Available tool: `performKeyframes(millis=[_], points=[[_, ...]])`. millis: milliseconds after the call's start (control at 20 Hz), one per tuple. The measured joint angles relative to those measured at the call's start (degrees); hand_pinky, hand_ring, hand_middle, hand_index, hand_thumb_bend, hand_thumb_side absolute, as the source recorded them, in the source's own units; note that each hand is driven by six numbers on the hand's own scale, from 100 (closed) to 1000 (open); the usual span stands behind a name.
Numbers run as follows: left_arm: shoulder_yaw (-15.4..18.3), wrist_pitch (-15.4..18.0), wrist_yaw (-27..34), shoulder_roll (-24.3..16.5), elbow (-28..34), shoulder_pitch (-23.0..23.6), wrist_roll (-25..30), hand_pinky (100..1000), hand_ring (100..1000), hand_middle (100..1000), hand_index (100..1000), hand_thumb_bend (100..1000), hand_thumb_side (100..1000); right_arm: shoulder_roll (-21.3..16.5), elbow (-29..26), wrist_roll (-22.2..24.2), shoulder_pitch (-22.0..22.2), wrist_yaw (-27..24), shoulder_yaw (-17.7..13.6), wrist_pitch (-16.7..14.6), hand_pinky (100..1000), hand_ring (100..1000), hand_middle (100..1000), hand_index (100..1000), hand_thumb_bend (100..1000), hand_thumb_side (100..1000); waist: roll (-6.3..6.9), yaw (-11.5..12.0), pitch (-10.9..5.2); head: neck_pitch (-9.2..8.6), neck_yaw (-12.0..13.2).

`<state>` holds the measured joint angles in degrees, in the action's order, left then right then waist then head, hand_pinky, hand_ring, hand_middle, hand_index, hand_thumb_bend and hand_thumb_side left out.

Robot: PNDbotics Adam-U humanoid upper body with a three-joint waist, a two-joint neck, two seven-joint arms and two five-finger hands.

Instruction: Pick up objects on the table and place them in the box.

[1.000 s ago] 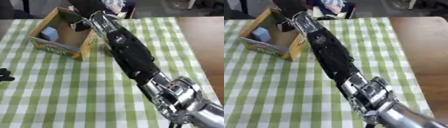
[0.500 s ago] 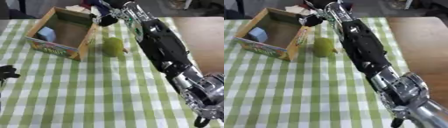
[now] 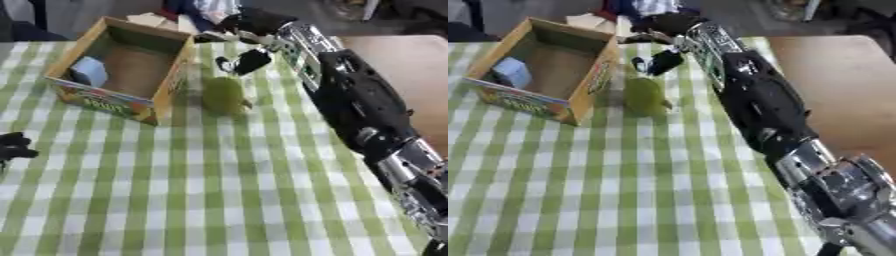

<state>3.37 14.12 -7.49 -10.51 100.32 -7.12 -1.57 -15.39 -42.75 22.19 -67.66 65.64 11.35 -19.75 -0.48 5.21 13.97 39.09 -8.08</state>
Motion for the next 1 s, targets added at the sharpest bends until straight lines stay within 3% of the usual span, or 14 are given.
performKeyframes(millis=[400, 500, 600, 650, 800, 900, 1000], points=[[0.12, 0.0, -0.01, 0.0, 0.0, 0.0, 0.0, 813, 591, 615, 738, 100, 862, 0.85, 5.42, 1.61, 1.58, 4.73, -0.78, -0.68, 810, 861, 886, 959, 204, 770, -0.2, 0.25, 0.0, -0.4, -0.03], [0.13, 0.0, -0.01, 0.0, 0.0, -0.02, 0.0, 813, 590, 615, 738, 100, 862, 1.27, 6.26, 1.44, 1.66, 6.05, -1.11, -0.87, 797, 847, 805, 886, 164, 657, -0.2, 0.34, 0.0, -0.41, -0.05], [0.14, 0.0, -0.01, 0.0, 0.0, -0.02, 0.0, 813, 590, 615, 738, 100, 864, 1.62, 6.71, 0.77, 1.66, 6.93, -1.46, -1.19, 776, 813, 690, 775, 108, 464, -0.2, 0.4, 0.0, -0.42, -0.08], [0.16, 0.0, -0.01, 0.0, 0.0, -0.02, 0.0, 813, 590, 615, 738, 100, 864, 1.69, 6.71, 0.13, 1.66, 7.11, -1.52, -1.46, 769, 800, 645, 735, 100, 409, -0.2, 0.44, 0.0, -0.42, -0.1], [0.25, 0.0, -0.01, 0.0, 0.0, -0.02, 0.0, 813, 590, 615, 738, 100, 864, 2.0, 6.32, -2.51, 1.66, 6.92, -1.62, -2.5, 722, 735, 499, 532, 100, 120, -0.21, 0.46, 0.0, -0.42, -0.13], [0.26, 0.0, -0.01, 0.0, 0.0, -0.02, 0.0, 813, 590, 615, 738, 100, 864, 2.09, 5.38, -4.46, 1.66, 6.03, -1.4, -3.14, 697, 696, 441, 442, 100, 100, -0.31, 0.46, 0.0, -0.42, -0.17], [0.26, 0.0, -0.01, 0.0, 0.0, -0.02, 0.0, 813, 590, 615, 738, 100, 864, 2.12, 4.31, -6.09, 1.66, 5.0, -0.96, -3.48, 694, 692, 435, 428, 100, 100, -0.38, 0.46, 0.0, -0.42, -0.25]])
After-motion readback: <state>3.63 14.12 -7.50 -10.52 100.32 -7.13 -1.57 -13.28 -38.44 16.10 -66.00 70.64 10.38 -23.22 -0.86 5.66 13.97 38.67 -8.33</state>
